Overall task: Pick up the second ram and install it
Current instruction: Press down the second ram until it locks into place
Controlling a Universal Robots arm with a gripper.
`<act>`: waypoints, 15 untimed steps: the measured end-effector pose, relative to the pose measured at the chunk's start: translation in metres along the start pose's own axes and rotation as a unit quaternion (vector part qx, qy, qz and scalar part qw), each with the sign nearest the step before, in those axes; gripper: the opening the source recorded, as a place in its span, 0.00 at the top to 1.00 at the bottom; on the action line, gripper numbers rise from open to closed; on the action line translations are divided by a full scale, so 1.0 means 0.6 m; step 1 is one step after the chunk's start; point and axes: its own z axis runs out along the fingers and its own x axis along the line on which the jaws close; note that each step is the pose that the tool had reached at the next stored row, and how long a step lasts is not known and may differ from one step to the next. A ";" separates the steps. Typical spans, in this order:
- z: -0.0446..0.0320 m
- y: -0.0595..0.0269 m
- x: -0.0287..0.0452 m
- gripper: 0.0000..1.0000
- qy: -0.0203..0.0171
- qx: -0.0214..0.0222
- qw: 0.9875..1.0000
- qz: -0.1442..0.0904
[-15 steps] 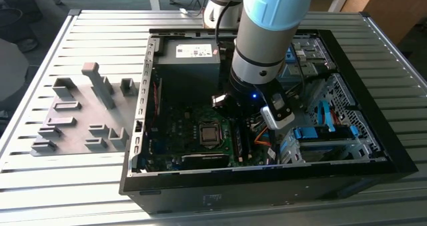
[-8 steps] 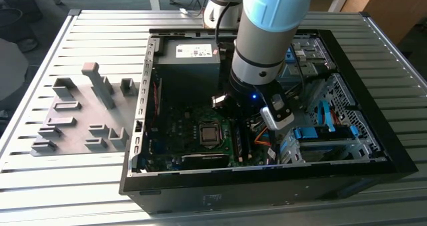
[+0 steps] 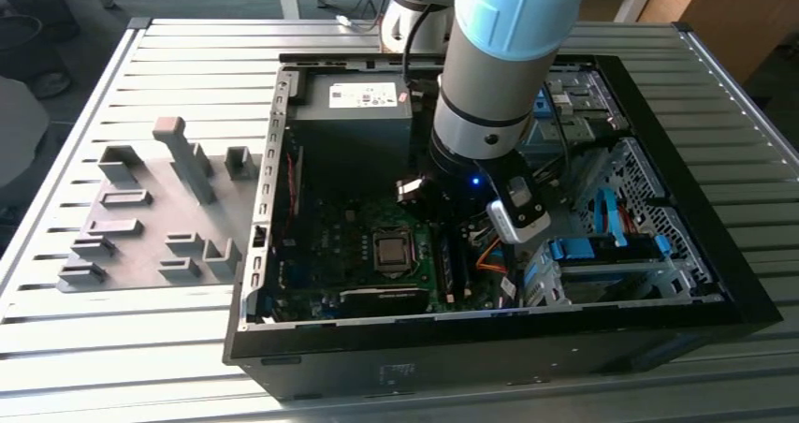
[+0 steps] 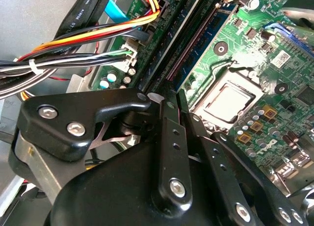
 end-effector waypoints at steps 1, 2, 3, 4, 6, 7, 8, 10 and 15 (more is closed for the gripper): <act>0.000 0.000 0.000 0.86 0.000 0.000 1.000 0.000; 0.000 0.000 0.000 0.85 0.000 0.000 1.000 0.000; 0.000 0.000 0.000 0.85 0.000 0.000 1.000 0.000; 0.000 0.000 0.000 0.85 0.000 0.000 1.000 0.000; 0.000 0.000 0.000 0.79 0.000 0.000 1.000 0.000; 0.000 0.000 0.000 0.79 0.000 0.000 1.000 0.000; 0.000 0.000 0.000 0.79 0.000 0.000 1.000 0.000; -0.001 0.000 0.000 0.79 0.000 0.000 1.000 0.000; -0.024 0.001 0.001 0.79 0.000 0.000 1.000 0.000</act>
